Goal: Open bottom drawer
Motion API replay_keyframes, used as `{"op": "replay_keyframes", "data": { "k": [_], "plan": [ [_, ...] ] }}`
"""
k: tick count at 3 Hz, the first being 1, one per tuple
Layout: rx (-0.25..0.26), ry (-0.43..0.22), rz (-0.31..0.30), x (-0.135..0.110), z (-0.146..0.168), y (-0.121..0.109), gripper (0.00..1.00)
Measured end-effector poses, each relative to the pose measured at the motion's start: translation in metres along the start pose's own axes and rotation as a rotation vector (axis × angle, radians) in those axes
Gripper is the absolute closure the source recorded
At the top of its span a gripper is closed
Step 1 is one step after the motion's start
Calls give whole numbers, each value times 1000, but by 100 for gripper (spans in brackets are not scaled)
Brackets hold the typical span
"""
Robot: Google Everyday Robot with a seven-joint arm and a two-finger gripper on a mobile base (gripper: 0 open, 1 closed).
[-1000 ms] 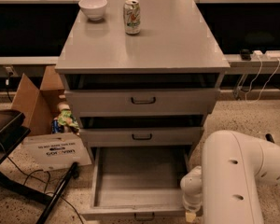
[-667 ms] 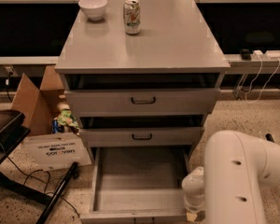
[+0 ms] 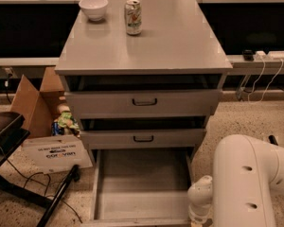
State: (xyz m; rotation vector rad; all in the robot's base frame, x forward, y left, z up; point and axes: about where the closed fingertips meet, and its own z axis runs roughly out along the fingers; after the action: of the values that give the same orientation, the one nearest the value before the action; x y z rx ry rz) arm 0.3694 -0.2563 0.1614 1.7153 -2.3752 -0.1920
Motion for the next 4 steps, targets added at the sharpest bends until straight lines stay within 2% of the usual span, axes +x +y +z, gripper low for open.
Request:
{"op": "replay_keyframes", "data": {
  "k": [3, 4],
  "plan": [
    [-25, 8, 28, 0, 4, 11, 100],
    [-44, 2, 44, 2, 8, 20, 96]
  ]
}}
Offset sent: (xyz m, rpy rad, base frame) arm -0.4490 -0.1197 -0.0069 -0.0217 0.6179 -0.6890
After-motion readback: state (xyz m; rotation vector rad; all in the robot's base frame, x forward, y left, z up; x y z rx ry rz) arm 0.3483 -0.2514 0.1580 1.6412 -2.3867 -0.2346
